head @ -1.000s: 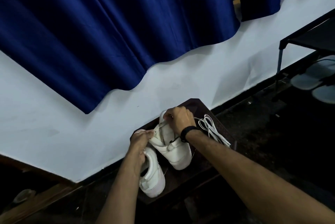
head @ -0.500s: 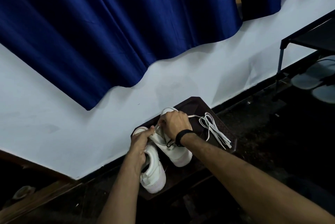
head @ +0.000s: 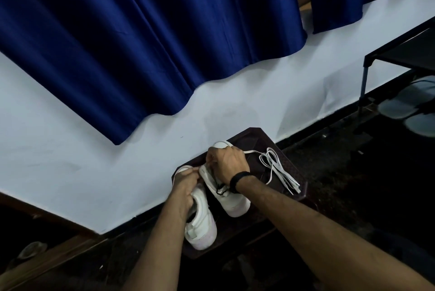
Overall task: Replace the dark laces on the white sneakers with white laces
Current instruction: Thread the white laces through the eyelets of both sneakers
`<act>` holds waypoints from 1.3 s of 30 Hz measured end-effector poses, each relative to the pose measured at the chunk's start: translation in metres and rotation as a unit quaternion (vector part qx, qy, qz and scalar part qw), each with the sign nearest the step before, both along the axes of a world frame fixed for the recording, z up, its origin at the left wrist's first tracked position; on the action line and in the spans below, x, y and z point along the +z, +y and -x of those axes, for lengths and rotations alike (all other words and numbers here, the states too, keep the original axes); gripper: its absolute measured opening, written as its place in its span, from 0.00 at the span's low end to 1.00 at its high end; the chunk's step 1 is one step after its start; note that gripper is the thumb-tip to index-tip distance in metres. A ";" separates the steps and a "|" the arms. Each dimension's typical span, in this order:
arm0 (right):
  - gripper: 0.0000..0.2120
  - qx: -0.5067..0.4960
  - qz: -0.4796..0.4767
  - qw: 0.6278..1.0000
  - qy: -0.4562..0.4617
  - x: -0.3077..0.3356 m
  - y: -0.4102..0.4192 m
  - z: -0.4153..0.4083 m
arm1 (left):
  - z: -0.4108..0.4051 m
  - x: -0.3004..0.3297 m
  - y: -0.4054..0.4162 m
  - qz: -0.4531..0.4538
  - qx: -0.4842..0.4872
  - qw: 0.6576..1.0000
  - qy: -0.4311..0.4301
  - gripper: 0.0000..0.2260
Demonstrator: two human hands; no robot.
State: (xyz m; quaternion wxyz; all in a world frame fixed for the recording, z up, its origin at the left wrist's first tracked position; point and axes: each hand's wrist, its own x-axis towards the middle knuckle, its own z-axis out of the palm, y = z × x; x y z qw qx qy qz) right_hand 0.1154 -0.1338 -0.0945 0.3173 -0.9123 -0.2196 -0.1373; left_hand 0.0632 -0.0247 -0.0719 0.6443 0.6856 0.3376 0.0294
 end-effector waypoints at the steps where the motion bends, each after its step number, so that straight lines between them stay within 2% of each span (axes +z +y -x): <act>1: 0.08 -0.001 -0.004 1.000 -0.003 0.000 0.000 0.000 | 0.000 0.004 -0.003 -0.018 0.007 1.000 -0.001 0.20; 4: 0.07 -0.021 -0.016 1.000 -0.015 -0.003 -0.001 -0.002 | -0.003 0.003 0.003 -0.147 0.028 0.989 0.012 0.13; 6: 0.09 -0.032 -0.013 0.999 -0.020 -0.009 0.000 -0.005 | -0.003 0.004 0.011 -0.171 0.072 0.983 -0.007 0.09; 9: 0.11 -0.042 0.013 0.998 -0.039 -0.013 0.000 -0.008 | 0.002 0.017 0.024 -0.018 0.122 0.989 -0.084 0.08; 11: 0.11 -0.055 0.036 0.997 -0.048 -0.014 -0.001 -0.008 | 0.008 0.031 0.035 0.094 0.151 0.974 -0.140 0.10; 12: 0.11 -0.064 0.046 0.995 -0.053 -0.013 -0.002 -0.007 | 0.012 0.039 0.042 0.122 0.170 0.964 -0.167 0.11; 13: 0.11 -0.070 0.052 0.995 -0.055 -0.013 -0.003 -0.007 | 0.016 0.047 0.048 0.127 0.185 0.957 -0.184 0.12; 15: 0.11 -0.064 0.064 0.995 -0.043 -0.009 -0.006 -0.005 | 0.025 0.060 0.066 0.055 0.202 0.962 -0.177 0.12; 17: 0.12 -0.048 0.092 0.994 -0.028 -0.005 -0.008 -0.004 | 0.035 0.069 0.088 -0.071 0.201 0.969 -0.128 0.11; 19: 0.13 -0.043 0.105 0.993 -0.018 -0.001 -0.010 -0.002 | 0.046 0.075 0.109 -0.188 0.162 0.968 -0.037 0.08; 21: 0.14 -0.043 0.112 0.993 -0.013 0.000 -0.011 -0.001 | 0.058 0.081 0.121 -0.308 0.054 0.944 0.101 0.07; 22: 0.14 -0.043 0.116 0.992 -0.013 0.002 -0.010 0.001 | 0.063 0.083 0.123 -0.367 -0.018 0.911 0.187 0.09; 24: 0.14 -0.047 0.115 0.992 -0.013 0.001 -0.011 0.001 | 0.066 0.084 0.114 -0.451 -0.159 0.812 0.335 0.10; 25: 0.14 -0.047 0.112 0.992 -0.015 0.001 -0.011 0.001 | 0.065 0.082 0.108 -0.477 -0.205 0.771 0.369 0.09; 26: 0.14 -0.045 0.113 0.992 -0.016 0.001 -0.011 0.002 | 0.063 0.077 0.105 -0.500 -0.226 0.752 0.367 0.08; 27: 0.15 -0.041 0.116 0.992 -0.014 0.001 -0.010 0.002 | 0.060 0.071 0.102 -0.524 -0.225 0.752 0.329 0.09; 28: 0.15 -0.037 0.118 0.992 -0.011 0.001 -0.010 0.003 | 0.056 0.065 0.099 -0.532 -0.204 0.779 0.261 0.09; 30: 0.16 -0.029 0.113 0.993 -0.006 0.001 -0.010 0.003 | 0.047 0.055 0.083 -0.492 -0.145 0.852 0.105 0.08; 32: 0.16 -0.026 0.100 0.995 -0.004 0.000 -0.010 0.003 | 0.032 0.042 0.067 -0.461 -0.128 0.878 0.020 0.09; 35: 0.16 -0.032 0.094 0.995 -0.009 -0.003 -0.009 0.002 | 0.009 0.020 0.048 -0.459 -0.180 0.870 0.002 0.12; 39: 0.16 -0.044 0.092 0.994 -0.023 -0.008 -0.007 -0.001 | -0.009 0.004 0.042 -0.466 -0.199 0.860 0.055 0.08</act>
